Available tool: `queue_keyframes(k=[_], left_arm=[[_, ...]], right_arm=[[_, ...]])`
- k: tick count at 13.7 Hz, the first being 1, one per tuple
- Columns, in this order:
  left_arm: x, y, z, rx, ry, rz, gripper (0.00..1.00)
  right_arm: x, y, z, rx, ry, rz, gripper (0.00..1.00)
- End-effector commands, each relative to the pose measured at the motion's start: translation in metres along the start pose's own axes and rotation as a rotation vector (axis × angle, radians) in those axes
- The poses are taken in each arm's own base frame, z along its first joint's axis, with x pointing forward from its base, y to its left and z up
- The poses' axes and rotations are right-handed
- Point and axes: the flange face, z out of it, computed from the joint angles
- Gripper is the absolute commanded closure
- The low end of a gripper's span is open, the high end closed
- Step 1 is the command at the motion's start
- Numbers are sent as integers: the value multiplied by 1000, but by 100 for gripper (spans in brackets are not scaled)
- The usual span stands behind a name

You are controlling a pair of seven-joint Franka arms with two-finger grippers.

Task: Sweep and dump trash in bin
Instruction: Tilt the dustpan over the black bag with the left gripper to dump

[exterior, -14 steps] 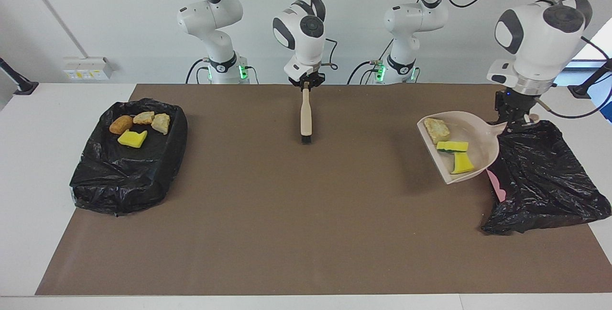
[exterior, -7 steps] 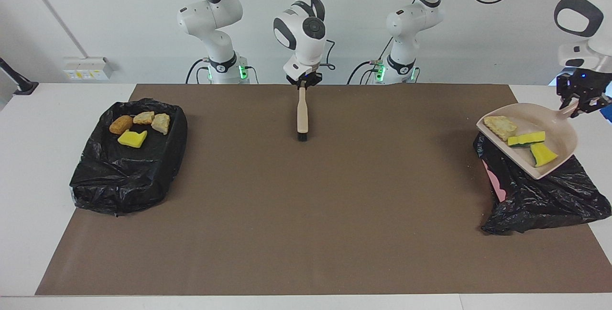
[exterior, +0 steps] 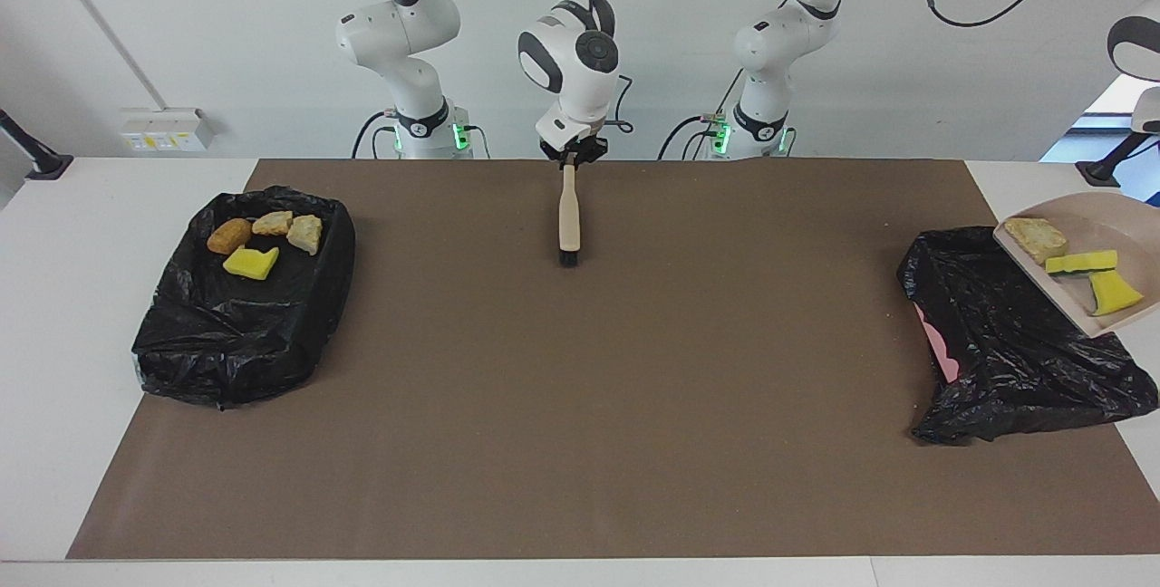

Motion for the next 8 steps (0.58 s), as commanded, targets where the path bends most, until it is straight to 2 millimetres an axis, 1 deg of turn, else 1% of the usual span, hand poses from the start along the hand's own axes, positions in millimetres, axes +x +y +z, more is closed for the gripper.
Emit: queue_keyframes(k=[1, 2, 3, 4, 6, 8], left_arm=[[3, -7, -1, -5, -88, 80, 100], [9, -12, -3, -14, -137, 129, 100], [16, -14, -4, -23, -153, 154, 100], [17, -14, -5, -27, -159, 161, 100], [19, -18, -10, -31, -203, 194, 100], [18, -19, -10, -30, -213, 198, 100]], right_arm=[[12, 6, -1, 16, 6, -14, 46], [13, 4, -3, 20, 6, -26, 0], [17, -1, -11, 34, 14, -43, 0], [26, 1, -22, 54, 25, -46, 0], [47, 13, -46, 92, 51, -28, 0], [76, 33, -75, 138, 88, 14, 0]])
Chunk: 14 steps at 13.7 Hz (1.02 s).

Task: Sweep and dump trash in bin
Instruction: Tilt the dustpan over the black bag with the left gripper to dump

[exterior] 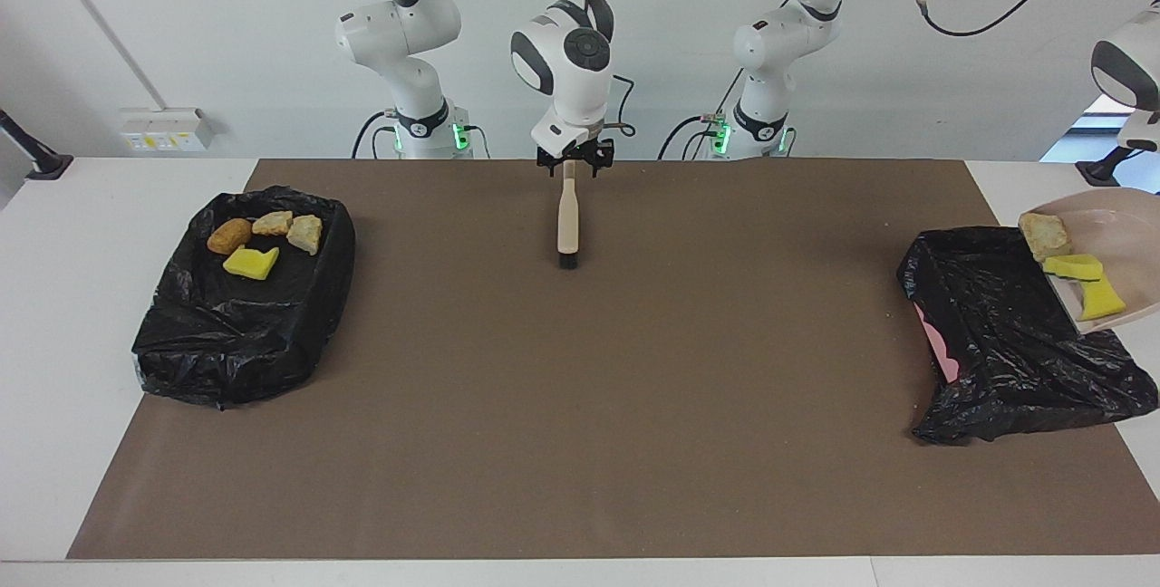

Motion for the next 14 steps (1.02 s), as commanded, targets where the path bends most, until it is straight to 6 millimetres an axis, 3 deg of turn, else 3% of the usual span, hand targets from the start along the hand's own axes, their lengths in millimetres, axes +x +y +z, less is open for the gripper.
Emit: queue_keyframes(k=[1, 4, 7, 11, 14], left_arm=[[-6, -1, -4, -8, -49, 19, 100], [-7, 1, -5, -19, -54, -42, 100], [2, 7, -32, -68, -23, -213, 100], [47, 9, -68, -178, 177, -416, 100], [113, 12, -90, -237, 341, -553, 100]], right_arm=[[45, 26, -38, 47, 53, 36, 0], [78, 57, -68, 50, 116, 90, 0], [85, 62, -82, 45, 145, 94, 0], [103, 78, -114, 47, 191, 104, 0], [114, 99, -133, 41, 188, 64, 0]])
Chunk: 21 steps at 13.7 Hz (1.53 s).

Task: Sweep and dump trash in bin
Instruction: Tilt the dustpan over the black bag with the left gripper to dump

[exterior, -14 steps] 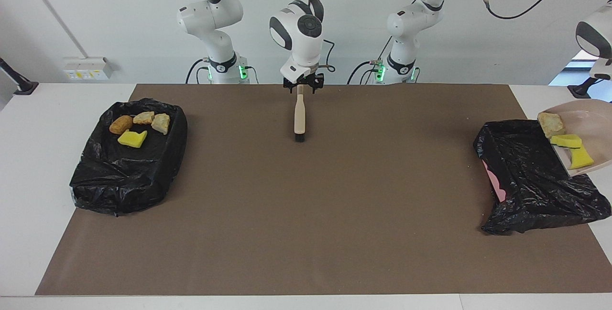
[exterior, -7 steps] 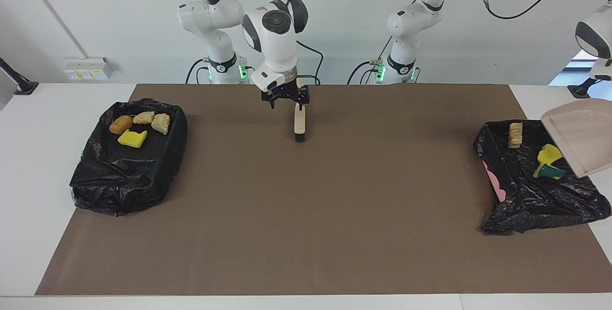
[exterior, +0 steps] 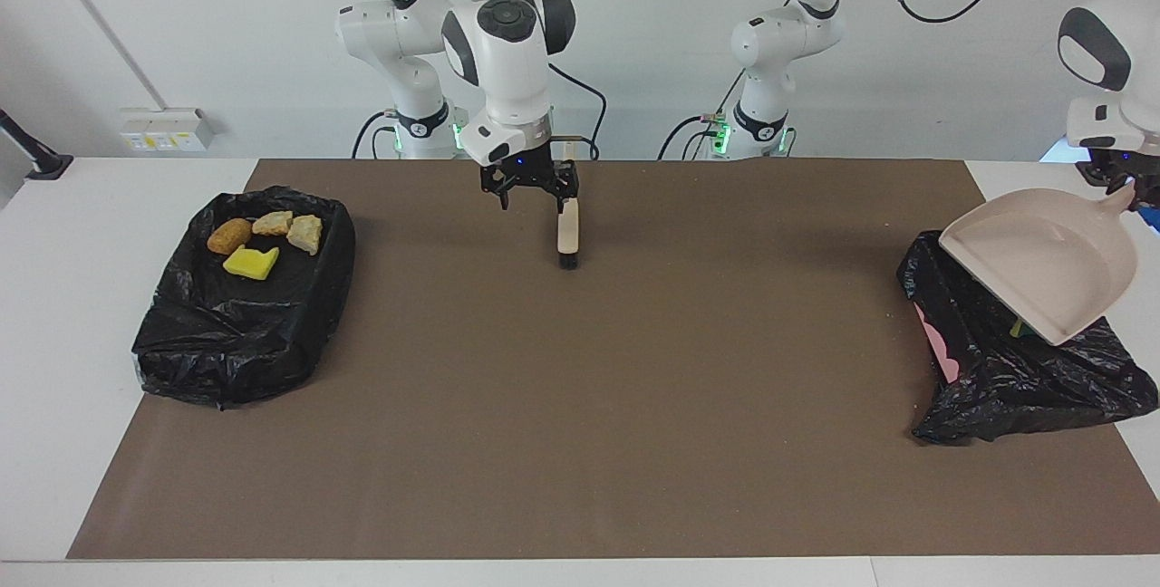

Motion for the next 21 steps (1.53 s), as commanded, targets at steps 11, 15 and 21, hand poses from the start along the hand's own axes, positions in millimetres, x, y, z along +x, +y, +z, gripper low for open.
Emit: queue_keyframes(k=[11, 15, 21], left_arm=[[332, 177, -33, -190, 237, -704, 100], [419, 201, -74, -257, 312, -847, 100], [533, 237, -127, -365, 364, -1056, 100]], right_arm=[[102, 215, -107, 9, 32, 67, 0], [101, 289, -151, 17, 45, -8, 0], [99, 319, -223, -79, 135, -73, 0]])
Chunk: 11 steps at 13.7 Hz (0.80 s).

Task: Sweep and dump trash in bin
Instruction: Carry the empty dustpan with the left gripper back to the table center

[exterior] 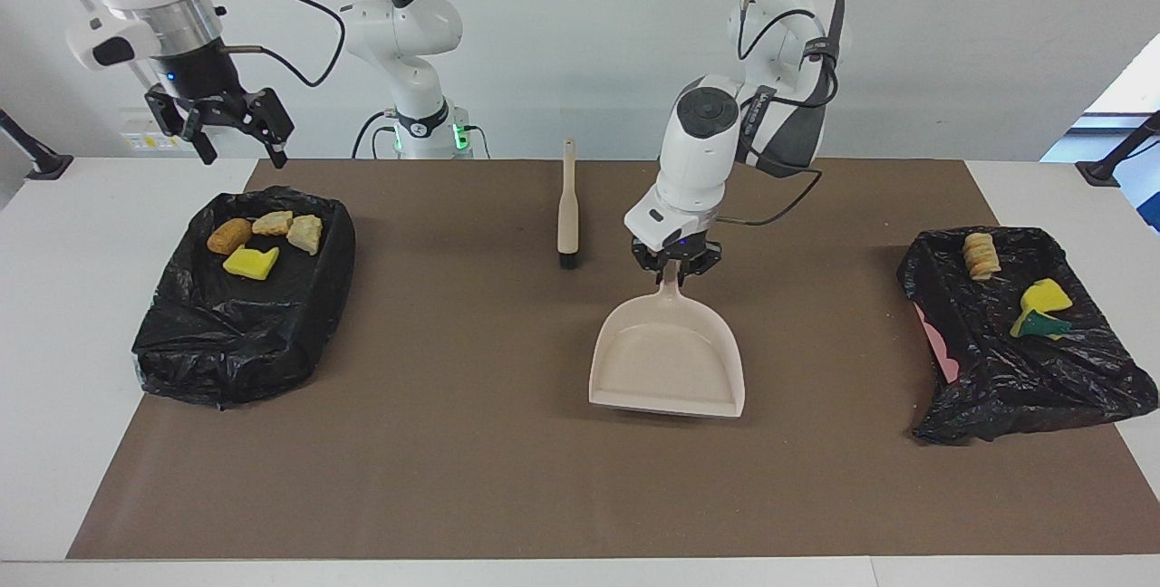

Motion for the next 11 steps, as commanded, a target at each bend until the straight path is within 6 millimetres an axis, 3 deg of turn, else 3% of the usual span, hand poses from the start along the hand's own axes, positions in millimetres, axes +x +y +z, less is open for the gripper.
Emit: queue_keyframes(k=[1, 2, 4, 6, 11], left_arm=[[18, 37, -2, -27, 11, -62, 100], [27, 44, 6, -11, -9, -61, 100], [35, 86, 28, 6, -24, -52, 100], [38, 98, 41, 14, -25, -52, 100], [25, 119, 48, 11, -27, -42, 100]], right_arm=[[1, -8, -5, -23, -11, -51, 0], [0, -12, -4, -27, -31, -61, 0], [-4, -10, -6, -15, -55, -53, 0], [-11, -16, -12, 33, -100, -40, 0], [-15, -26, -9, 33, -100, -31, 0]])
